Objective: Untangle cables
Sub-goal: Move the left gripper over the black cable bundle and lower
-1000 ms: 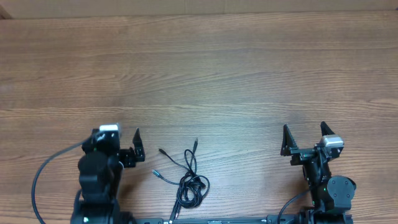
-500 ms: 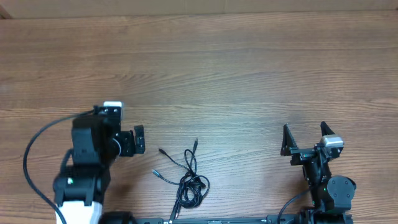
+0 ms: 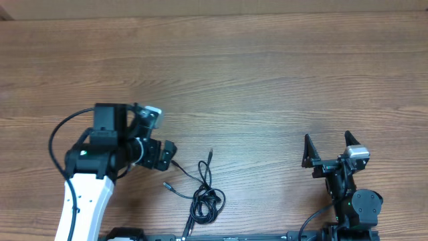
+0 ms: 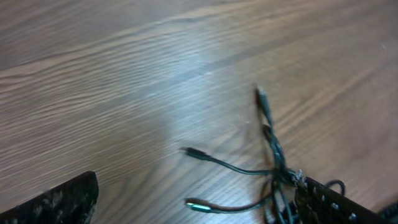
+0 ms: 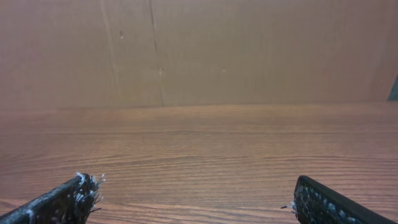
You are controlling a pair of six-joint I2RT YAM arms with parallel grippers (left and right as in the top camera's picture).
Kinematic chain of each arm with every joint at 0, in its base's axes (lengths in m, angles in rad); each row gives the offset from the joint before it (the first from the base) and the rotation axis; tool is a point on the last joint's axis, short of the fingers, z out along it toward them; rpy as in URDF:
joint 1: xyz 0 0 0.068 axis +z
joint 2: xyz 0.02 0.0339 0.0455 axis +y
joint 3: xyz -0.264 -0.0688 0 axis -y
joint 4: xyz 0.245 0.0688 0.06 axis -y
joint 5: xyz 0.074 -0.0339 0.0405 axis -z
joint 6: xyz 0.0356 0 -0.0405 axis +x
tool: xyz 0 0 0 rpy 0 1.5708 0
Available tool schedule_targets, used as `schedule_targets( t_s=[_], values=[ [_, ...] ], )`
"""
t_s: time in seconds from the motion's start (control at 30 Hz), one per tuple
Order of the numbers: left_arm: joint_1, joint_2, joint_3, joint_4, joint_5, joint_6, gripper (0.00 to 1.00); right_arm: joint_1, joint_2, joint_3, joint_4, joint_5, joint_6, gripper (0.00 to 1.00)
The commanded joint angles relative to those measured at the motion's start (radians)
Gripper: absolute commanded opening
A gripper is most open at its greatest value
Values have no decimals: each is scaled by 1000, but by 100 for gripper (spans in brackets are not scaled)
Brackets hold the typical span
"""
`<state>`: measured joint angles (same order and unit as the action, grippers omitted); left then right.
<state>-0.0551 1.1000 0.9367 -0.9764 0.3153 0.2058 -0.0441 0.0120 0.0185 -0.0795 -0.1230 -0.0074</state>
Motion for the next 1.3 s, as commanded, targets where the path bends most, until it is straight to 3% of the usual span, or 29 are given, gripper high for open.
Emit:
schedule_targets(
  t_s=[0.0, 0.17, 0.37, 0.53, 0.83, 1.07, 1.27],
  values=[
    [-122, 37, 27, -14, 48, 34, 100, 5, -9, -10, 3, 10, 0, 100],
    [-227, 77, 27, 32, 48, 34, 100, 5, -9, -10, 3, 10, 0, 100],
    [-243, 122, 27, 64, 62, 30, 100, 5, -9, -10, 3, 10, 0, 100],
    [-270, 169, 26, 32, 103, 53, 100, 5, -9, -10, 3, 10, 0, 100],
    [-418, 288, 25, -43, 21, 56, 100, 5, -9, -10, 3, 10, 0, 100],
    [-531, 360, 25, -46, -103, -68, 99, 5, -9, -10, 3, 10, 0, 100],
    [-589, 393, 25, -90, -108, -141, 100, 5, -9, -10, 3, 10, 0, 100]
  ],
)
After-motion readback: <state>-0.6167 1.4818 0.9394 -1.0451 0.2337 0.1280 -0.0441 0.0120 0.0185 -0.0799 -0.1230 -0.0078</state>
